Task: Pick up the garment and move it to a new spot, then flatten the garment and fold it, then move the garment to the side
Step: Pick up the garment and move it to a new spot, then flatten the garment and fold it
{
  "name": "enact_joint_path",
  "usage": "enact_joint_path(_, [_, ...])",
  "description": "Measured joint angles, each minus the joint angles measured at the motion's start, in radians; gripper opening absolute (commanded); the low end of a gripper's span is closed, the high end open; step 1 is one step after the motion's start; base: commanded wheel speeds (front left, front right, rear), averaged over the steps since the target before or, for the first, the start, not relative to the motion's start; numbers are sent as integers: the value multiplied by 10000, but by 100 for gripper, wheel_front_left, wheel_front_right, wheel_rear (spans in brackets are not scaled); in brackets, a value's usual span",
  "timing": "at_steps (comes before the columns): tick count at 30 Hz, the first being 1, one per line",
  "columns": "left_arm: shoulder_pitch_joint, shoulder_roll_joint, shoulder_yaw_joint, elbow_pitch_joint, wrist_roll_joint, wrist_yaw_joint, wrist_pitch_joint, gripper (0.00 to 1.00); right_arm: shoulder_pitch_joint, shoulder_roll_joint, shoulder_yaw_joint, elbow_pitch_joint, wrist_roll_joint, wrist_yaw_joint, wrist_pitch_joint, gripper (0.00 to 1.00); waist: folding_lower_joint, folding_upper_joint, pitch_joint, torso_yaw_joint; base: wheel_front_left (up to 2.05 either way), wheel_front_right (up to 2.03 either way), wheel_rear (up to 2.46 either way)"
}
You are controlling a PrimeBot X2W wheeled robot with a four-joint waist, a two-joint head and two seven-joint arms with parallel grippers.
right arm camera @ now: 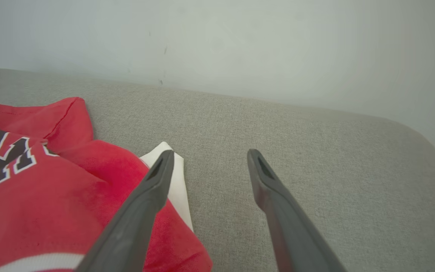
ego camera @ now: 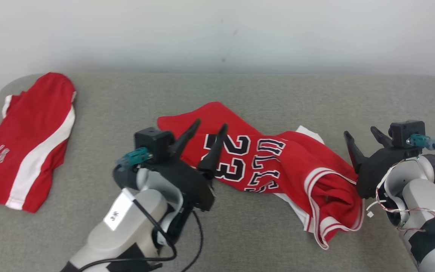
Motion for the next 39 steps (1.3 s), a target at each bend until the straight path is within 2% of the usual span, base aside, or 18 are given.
enact_joint_path(7, [617, 633, 901, -150, 157, 4, -163, 100, -520, -10, 38, 1049, 15, 142, 477, 100, 0, 0, 75, 651, 0, 0, 0])
enact_joint_path(12, [1513, 871, 2013, -2, 311, 4, -199, 100, -770, -21, 27, 1779, 125, 240, 779, 100, 0, 0, 114, 1143, 0, 0, 0])
enact_joint_path(18, [2014, 696, 2665, -368, 819, 2, -203, 100, -1127, -267, 29, 2535, 151, 314, 1149, 100, 0, 0, 175, 1639, 0, 0, 0])
enact_joint_path(28, [2408, 178, 3149, -1344, 1555, 2, -203, 100, -1583, -460, -35, 3609, 209, 316, 1812, 100, 0, 0, 490, 2339, 0, 0, 0])
enact_joint_path(29, [2443, 163, 3208, -1413, 1624, 2, -203, 100, -1583, -454, -25, 3718, 222, 316, 1912, 97, 0, 0, 534, 2402, 0, 0, 0])
enact_joint_path(30, [2468, 153, 3277, -1488, 1720, 2, -203, 100, -1585, -454, 6, 3793, 221, 316, 1994, 80, 0, 0, 582, 2458, 0, 0, 0])
enact_joint_path(31, [2481, 146, 3327, -1553, 1822, 2, -203, 100, -1604, -451, 19, 3870, 221, 316, 2048, 80, 0, 0, 631, 2509, 0, 0, 0])
enact_joint_path(32, [2513, 136, 3404, -1634, 1881, 2, -203, 100, -1657, -439, 44, 3939, 221, 316, 2107, 52, 0, 0, 681, 2558, 0, 0, 0])
enact_joint_path(33, [2560, 123, 3484, -1697, 1902, 2, -205, 100, -1748, -435, 79, 3981, 219, 318, 2148, 0, 0, 0, 731, 2600, 0, 0, 0])
enact_joint_path(39, [2836, 125, 4019, -1783, 2113, 4, -205, 100, -2231, -221, 305, 4107, 155, 405, 2201, 0, 1, 0, 892, 2660, 0, 0, 0])
